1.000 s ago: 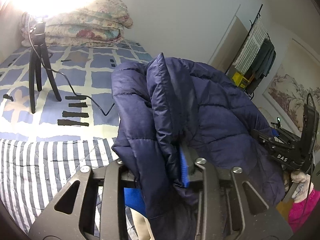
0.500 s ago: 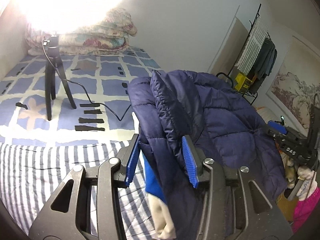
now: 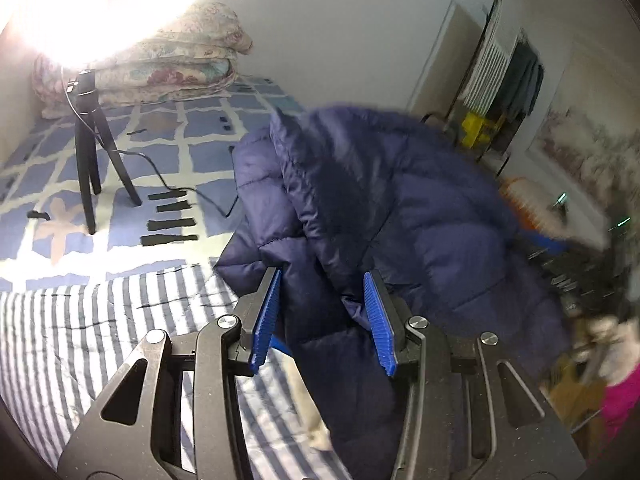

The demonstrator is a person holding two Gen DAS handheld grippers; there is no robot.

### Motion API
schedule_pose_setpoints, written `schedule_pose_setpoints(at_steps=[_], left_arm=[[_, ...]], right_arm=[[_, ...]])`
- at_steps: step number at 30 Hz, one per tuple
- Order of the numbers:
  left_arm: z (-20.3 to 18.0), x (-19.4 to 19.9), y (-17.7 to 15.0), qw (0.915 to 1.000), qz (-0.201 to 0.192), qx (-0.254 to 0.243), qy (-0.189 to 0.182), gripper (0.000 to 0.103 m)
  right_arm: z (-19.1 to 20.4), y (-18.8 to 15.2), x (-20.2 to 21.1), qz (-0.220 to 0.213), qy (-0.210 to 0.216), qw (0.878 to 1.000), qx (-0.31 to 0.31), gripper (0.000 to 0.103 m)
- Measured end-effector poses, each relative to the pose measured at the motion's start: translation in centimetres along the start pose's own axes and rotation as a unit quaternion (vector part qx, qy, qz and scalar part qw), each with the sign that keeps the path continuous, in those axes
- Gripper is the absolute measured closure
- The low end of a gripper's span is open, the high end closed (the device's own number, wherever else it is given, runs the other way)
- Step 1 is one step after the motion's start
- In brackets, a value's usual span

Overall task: Fold large clothes
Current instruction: 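Carry the jacket toward the quilt end of the bed and open both grippers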

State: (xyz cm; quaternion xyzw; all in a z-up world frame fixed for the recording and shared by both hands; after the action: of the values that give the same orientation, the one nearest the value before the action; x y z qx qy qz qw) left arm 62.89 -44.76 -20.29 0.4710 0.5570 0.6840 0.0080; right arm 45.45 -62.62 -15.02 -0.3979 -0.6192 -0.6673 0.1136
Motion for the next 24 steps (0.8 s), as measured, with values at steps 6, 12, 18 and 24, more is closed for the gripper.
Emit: schedule_pose_setpoints(at_steps=[6, 12, 18, 24], left_arm=[[1.1, 0.3, -2.6, 0.9997, -0.004, 0.021, 0.008, 0.056], [2.5, 5.0, -4.1, 0.9983, -0.035, 0.037, 0.027, 0.056], [2.4, 11.0, -5.3, 0.9978, -0.048, 0.02, 0.041, 0.056], [0.9, 17.9, -4.8, 0.9955, -0.062, -0.022, 0.069, 0.056]], right_arm=[[-0.3, -1.5, 0.3, -0.015, -0.006, 1.0, -0.012, 0.061], [-1.1, -1.0, 4.3, -0.085, -0.028, 0.994, -0.055, 0.037], [-1.7, -1.0, 9.0, -0.107, -0.02, 0.991, -0.073, 0.035], [0.0, -0.1, 14.5, -0.127, 0.022, 0.989, -0.074, 0.035]])
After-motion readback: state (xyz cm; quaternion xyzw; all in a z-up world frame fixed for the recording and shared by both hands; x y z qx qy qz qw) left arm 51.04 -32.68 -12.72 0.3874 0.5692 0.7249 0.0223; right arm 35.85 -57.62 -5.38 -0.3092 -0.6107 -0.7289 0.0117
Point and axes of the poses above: each gripper's, at about its wrist camera, not at the fingertips, and x roughly against the way its jaws point, z to its left, y to its top, the point moved 8 cm from there along -x, roughly the way its jaws point, and after that the axes turned 13 degrees about -x, right-handed, at the moved point
